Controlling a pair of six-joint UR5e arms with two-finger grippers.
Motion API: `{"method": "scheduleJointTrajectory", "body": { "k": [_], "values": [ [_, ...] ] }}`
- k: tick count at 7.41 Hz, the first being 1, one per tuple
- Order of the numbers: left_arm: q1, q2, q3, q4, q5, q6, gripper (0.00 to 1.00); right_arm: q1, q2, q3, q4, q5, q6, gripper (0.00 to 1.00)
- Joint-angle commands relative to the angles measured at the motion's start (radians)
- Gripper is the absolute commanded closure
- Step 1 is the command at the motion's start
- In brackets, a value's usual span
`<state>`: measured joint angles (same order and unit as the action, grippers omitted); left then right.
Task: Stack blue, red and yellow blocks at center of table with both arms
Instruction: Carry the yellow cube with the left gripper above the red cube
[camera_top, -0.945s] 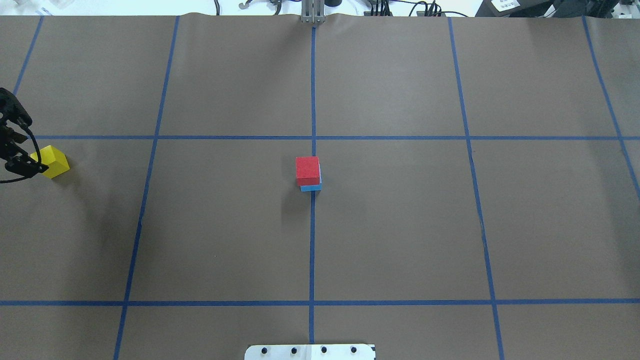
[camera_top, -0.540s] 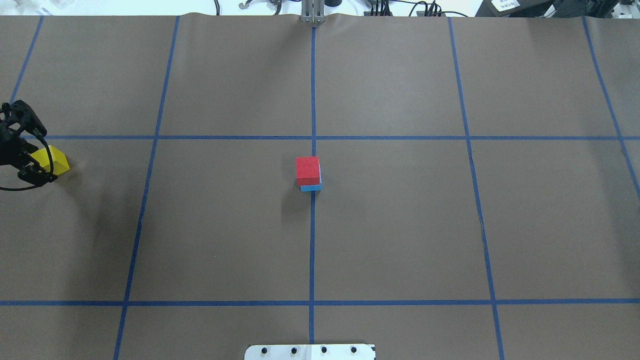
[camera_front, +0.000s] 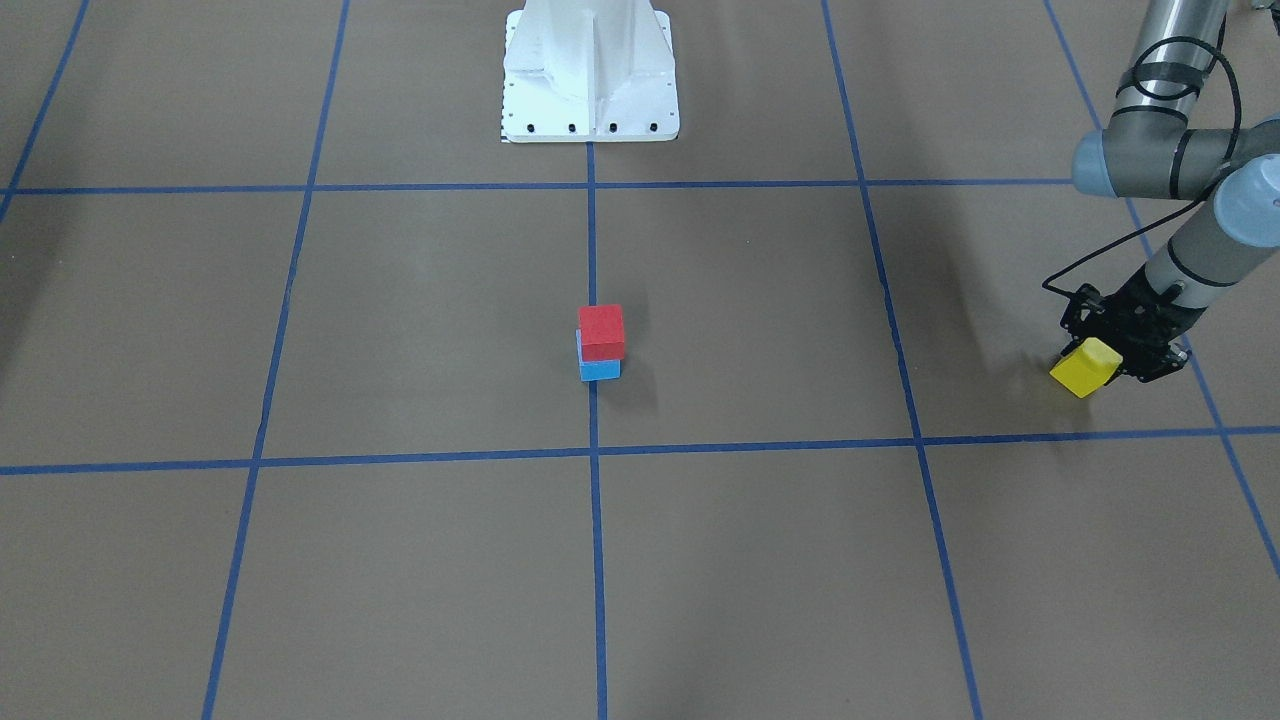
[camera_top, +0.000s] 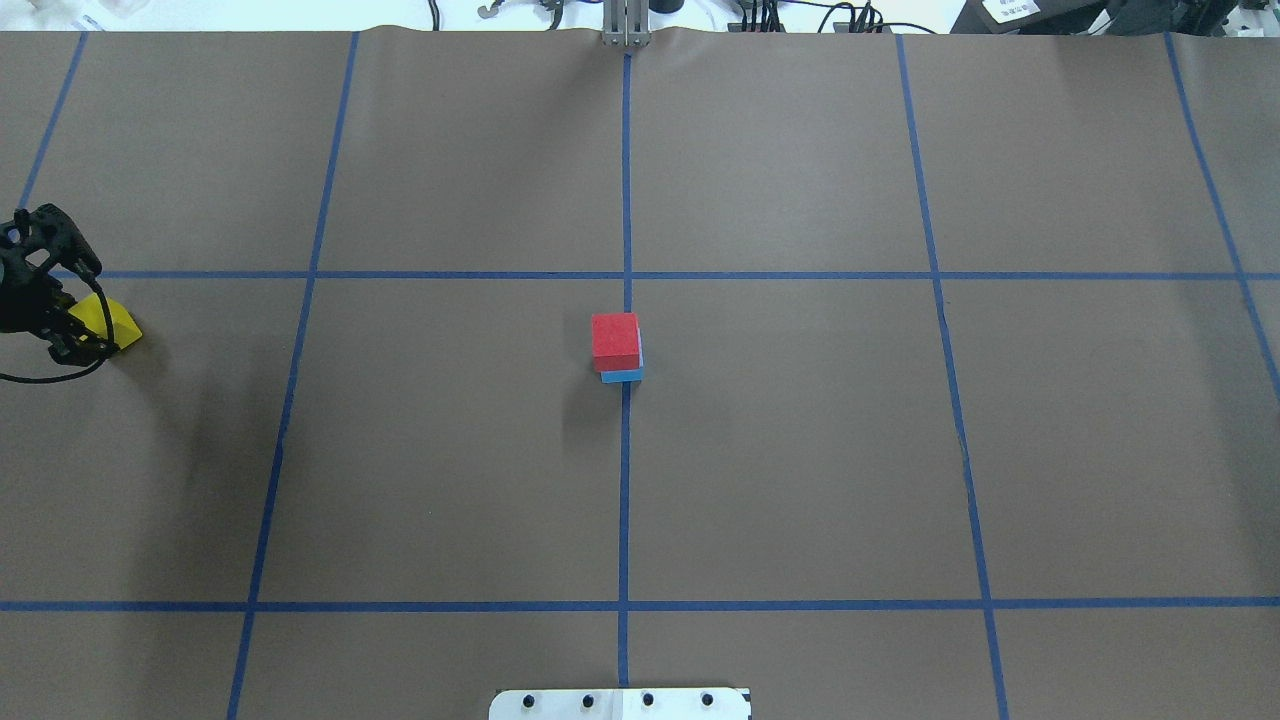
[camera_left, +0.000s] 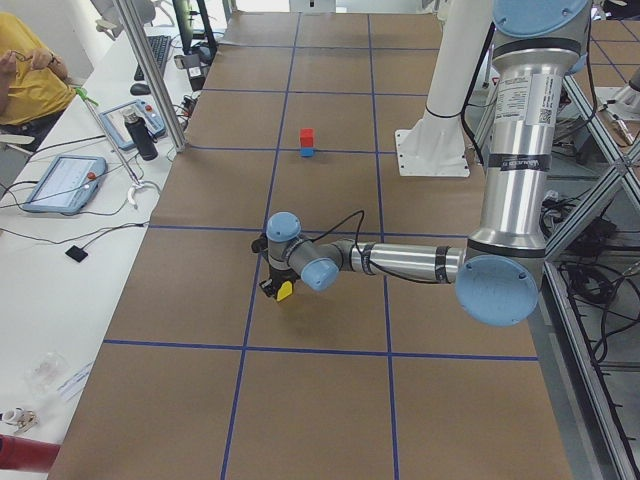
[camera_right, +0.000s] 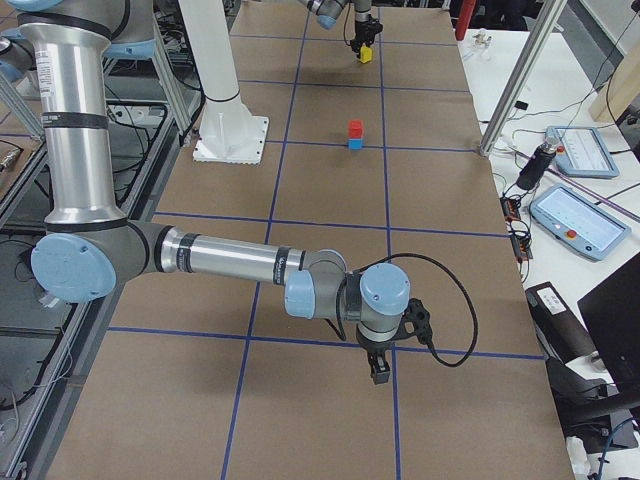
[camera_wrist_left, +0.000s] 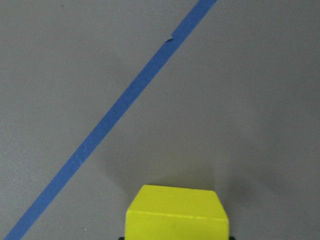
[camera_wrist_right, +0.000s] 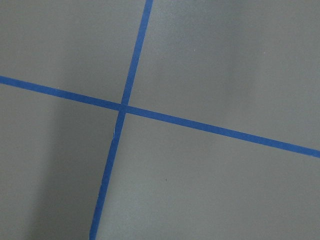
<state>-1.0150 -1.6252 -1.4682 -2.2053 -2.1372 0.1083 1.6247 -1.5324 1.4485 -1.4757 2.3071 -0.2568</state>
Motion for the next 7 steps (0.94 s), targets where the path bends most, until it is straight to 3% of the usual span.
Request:
{"method": "scheduleJointTrajectory", "body": {
  "k": [1, 4, 6, 7],
  "values": [
    [-0.002, -0.028, -0.07, 0.072, -0.159, -0.065, 1.0, 0.0, 0.0, -0.002, 0.0, 0.0, -0.001, 0.01],
    [-0.001, -0.16, -0.219, 0.24, -0.158, -0.513, 1.0, 0.001, -0.005, -0.007, 0.0, 0.002, -0.01, 0.01],
    [0.109, -0.275, -0.236, 0.246, -0.081, -0.818, 1.0, 0.001, -0.012, -0.002, 0.0, 0.002, -0.012, 0.01],
    [0.203, -0.383, -0.238, 0.336, -0.016, -0.964, 1.0, 0.001, -0.017, 0.0, 0.0, 0.002, -0.012, 0.01]
  ]
}}
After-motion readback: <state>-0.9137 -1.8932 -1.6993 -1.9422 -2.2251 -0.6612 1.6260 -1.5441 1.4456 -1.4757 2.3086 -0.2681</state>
